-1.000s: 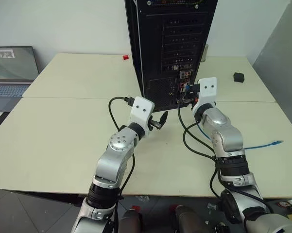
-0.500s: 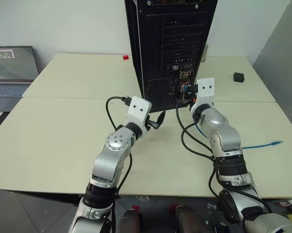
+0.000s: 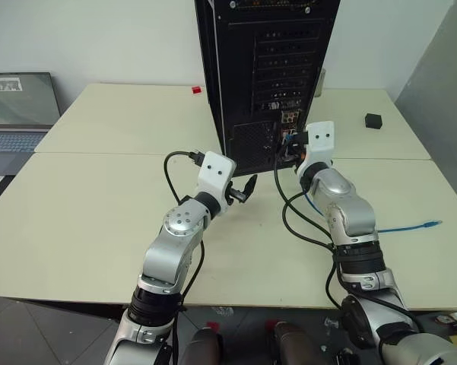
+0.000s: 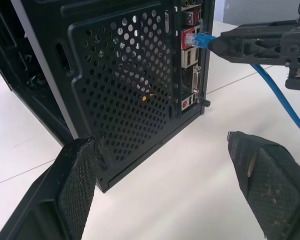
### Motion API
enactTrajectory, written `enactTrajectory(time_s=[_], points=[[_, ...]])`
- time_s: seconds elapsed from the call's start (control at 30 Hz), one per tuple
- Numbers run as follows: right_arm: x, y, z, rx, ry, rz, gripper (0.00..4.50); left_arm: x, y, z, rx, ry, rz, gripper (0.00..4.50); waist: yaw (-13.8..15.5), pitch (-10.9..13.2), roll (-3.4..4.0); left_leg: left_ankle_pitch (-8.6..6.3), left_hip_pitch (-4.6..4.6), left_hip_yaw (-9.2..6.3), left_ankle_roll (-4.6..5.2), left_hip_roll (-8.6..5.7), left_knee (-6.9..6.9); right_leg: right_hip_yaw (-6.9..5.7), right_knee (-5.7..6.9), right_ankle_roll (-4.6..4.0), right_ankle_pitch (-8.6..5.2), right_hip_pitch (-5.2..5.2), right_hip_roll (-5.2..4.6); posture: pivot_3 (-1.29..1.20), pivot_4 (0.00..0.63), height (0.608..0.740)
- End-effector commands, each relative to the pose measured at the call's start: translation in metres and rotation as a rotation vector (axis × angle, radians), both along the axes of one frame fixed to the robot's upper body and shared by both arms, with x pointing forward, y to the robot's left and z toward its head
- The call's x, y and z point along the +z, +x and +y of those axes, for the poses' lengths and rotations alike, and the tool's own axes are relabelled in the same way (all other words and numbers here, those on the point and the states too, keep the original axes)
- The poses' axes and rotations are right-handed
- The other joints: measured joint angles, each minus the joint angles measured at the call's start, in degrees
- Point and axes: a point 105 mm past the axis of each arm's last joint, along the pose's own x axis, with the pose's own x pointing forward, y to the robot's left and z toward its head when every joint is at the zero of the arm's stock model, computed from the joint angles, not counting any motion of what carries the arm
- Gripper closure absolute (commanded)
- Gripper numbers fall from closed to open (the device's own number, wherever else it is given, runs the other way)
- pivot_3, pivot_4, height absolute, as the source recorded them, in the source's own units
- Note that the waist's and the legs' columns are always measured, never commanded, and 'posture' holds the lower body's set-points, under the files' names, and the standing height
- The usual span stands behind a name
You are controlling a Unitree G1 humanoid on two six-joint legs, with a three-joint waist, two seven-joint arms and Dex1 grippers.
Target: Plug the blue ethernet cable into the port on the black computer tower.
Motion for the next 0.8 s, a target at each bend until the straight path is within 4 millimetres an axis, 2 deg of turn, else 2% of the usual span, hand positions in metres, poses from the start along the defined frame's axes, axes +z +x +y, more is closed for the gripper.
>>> enactTrajectory(time_s=[0.03,0.5,0.8], points=[[0.018,0.001,0.000,-0.008,0.024,-0.048,4.50,0.014,-0.005,-0.001,-0.011,-0.009,-0.055,0.32,-0.04,0.00,0.00,0.00,0.00,0.00,0.00,0.00,0.00,0.00,0.00,0.00,0.00,0.00,0.00,0.00,0.150,0.740],[0.018,0.004,-0.004,-0.037,0.009,-0.045,4.50,0.014,-0.004,0.000,-0.009,-0.008,-0.057,0.32,0.00,0.00,0.00,0.00,-0.01,0.00,0.00,0.00,0.00,0.00,-0.01,0.00,0.00,-0.01,0.00,0.00,0.150,0.740],[0.025,0.002,0.013,-0.005,0.002,-0.036,4.50,0.012,-0.004,-0.001,-0.006,0.000,-0.050,0.32,-0.10,0.00,0.00,0.00,0.00,-0.01,0.00,0.02,-0.01,0.01,0.00,0.00,0.00,-0.01,0.00,0.00,0.150,0.740]])
